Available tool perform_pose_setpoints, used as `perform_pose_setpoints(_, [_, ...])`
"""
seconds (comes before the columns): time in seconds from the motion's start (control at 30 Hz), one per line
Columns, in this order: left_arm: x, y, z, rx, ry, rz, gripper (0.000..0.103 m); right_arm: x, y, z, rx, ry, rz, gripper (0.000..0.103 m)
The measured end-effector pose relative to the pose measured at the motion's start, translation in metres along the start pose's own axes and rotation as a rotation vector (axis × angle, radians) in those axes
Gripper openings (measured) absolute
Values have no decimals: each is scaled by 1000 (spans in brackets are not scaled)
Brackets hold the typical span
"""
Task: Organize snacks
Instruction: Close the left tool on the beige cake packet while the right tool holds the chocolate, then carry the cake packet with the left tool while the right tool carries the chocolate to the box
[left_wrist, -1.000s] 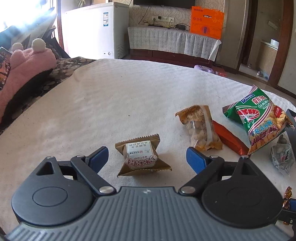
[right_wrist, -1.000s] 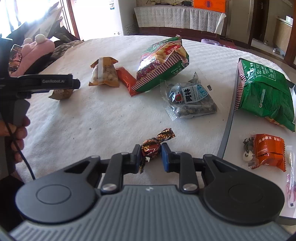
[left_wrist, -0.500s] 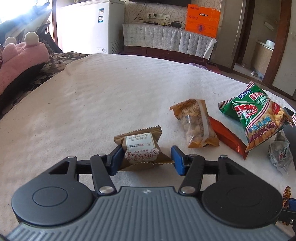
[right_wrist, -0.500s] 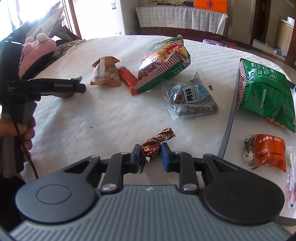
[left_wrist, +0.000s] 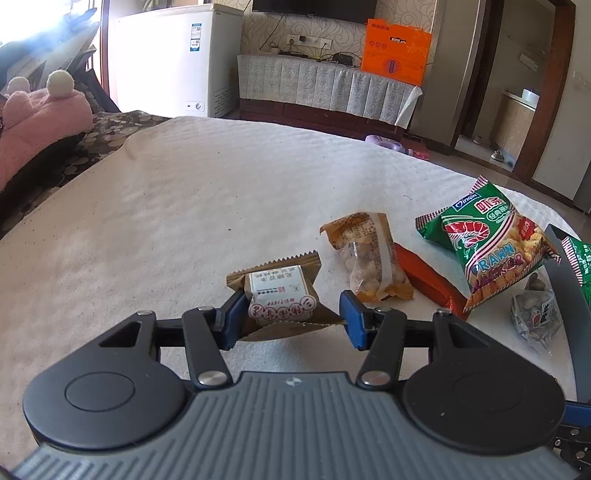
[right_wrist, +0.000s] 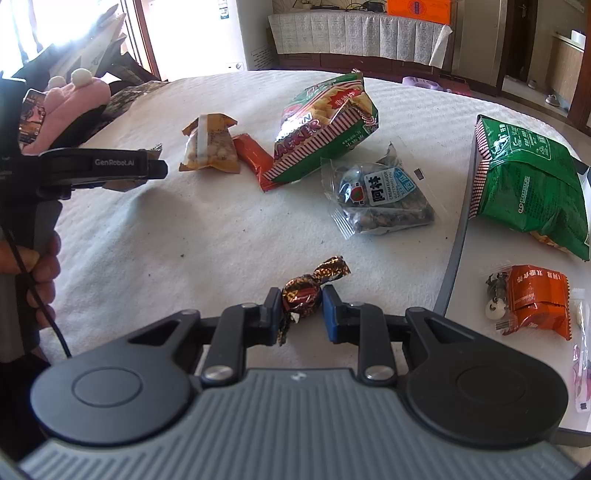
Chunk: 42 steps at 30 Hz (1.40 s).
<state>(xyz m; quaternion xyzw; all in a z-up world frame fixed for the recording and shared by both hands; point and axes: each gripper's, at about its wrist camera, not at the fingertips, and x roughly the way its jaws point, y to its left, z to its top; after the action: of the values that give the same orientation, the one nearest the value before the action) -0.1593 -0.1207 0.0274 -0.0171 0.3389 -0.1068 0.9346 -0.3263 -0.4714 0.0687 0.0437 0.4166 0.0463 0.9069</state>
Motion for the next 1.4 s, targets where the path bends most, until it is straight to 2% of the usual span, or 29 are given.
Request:
perform_pose_setpoints(0.53, [-9, -12, 0, 41, -17, -32, 60, -9, 8, 4, -5, -32, 46, 27])
perform_pose_setpoints(1.4, [-12, -29, -1, 95, -22, -69, 60, -21, 12, 7, -25, -81, 53, 27])
